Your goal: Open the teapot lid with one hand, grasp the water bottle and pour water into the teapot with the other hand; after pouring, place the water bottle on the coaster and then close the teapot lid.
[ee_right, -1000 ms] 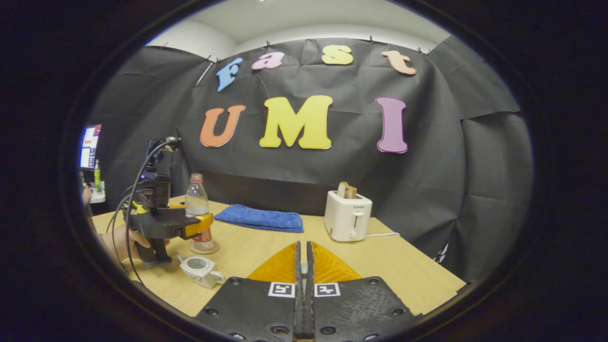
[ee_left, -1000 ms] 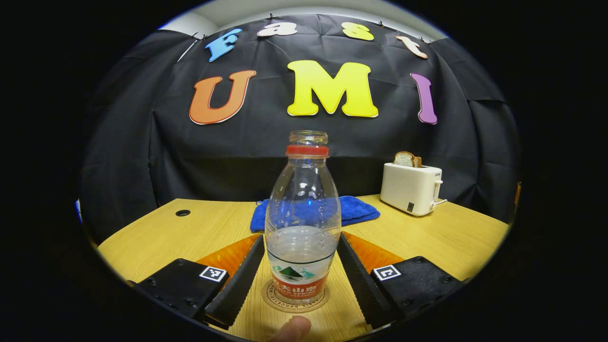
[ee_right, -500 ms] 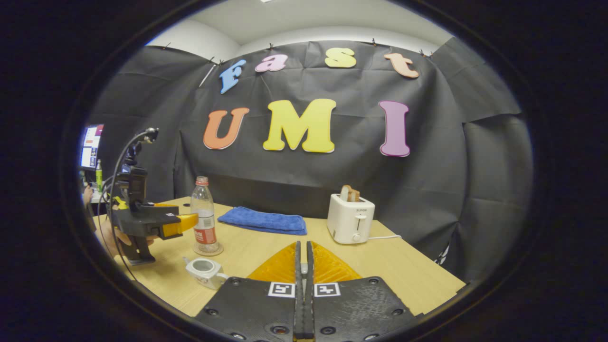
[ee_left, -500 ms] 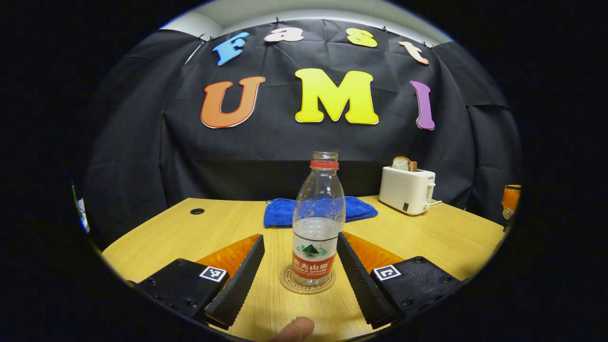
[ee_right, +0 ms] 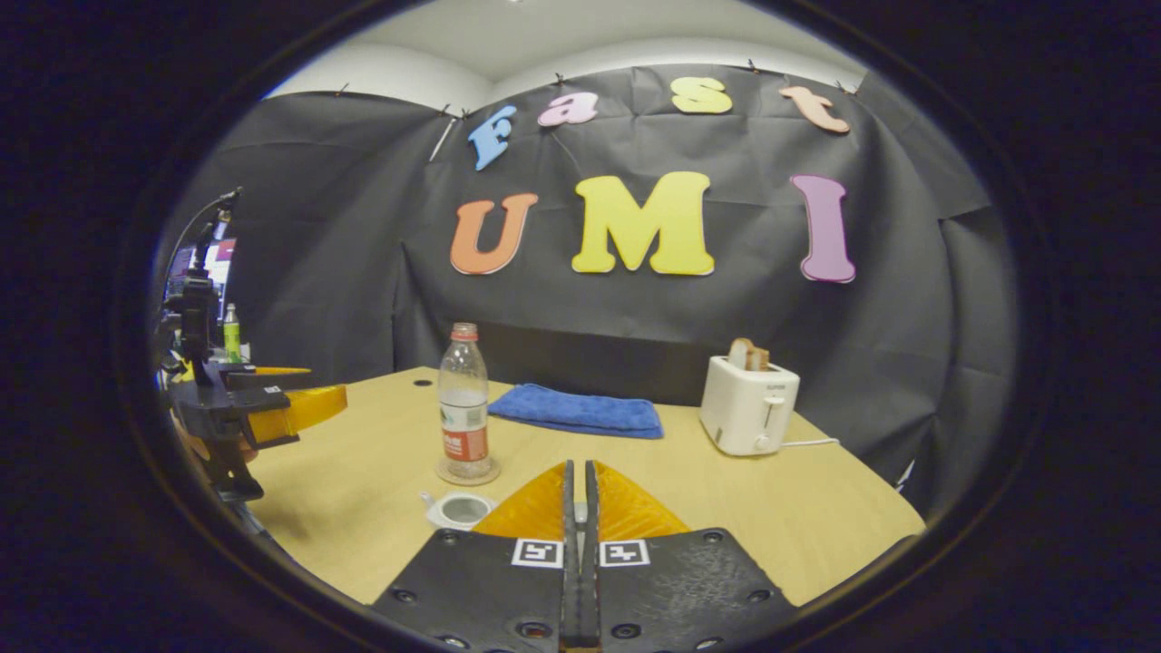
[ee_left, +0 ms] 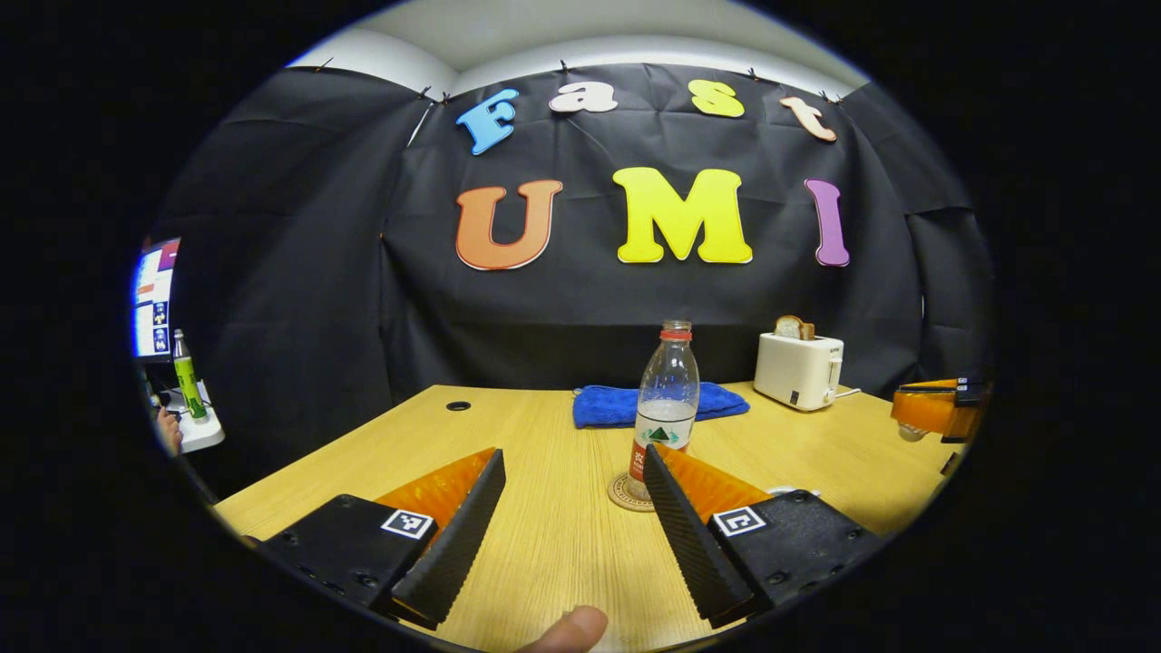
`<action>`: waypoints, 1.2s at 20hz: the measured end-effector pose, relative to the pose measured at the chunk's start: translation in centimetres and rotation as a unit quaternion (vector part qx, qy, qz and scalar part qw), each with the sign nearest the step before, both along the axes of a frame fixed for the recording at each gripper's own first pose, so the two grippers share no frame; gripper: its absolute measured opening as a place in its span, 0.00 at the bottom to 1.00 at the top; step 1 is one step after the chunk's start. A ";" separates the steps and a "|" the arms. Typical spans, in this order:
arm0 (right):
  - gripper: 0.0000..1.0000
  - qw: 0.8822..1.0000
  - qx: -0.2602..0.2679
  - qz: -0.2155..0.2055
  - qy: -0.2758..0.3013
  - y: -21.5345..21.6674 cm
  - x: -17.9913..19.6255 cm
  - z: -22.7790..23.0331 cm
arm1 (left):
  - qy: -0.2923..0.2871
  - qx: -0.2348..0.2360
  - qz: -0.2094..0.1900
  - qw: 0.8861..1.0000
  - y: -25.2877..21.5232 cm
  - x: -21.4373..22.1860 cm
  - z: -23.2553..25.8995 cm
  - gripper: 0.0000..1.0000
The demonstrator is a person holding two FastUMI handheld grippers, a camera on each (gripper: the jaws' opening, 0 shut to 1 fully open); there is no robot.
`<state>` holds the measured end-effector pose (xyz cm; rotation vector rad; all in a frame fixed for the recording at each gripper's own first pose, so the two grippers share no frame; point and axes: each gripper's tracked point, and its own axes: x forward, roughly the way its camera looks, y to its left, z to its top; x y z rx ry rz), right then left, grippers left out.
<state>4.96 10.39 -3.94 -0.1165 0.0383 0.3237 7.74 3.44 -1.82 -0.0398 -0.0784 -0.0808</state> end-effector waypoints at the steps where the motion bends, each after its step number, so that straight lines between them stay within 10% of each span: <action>1: 0.00 1.000 0.001 0.011 0.001 0.9 0.2 -0.2 | -0.002 0.004 -0.002 1.000 0.1 -0.6 0.2 0.96; 24: 0.00 0.995 0.038 0.060 0.069 10.1 4.9 -6.2 | 0.011 -0.039 -0.005 0.999 4.4 -5.4 3.8 0.96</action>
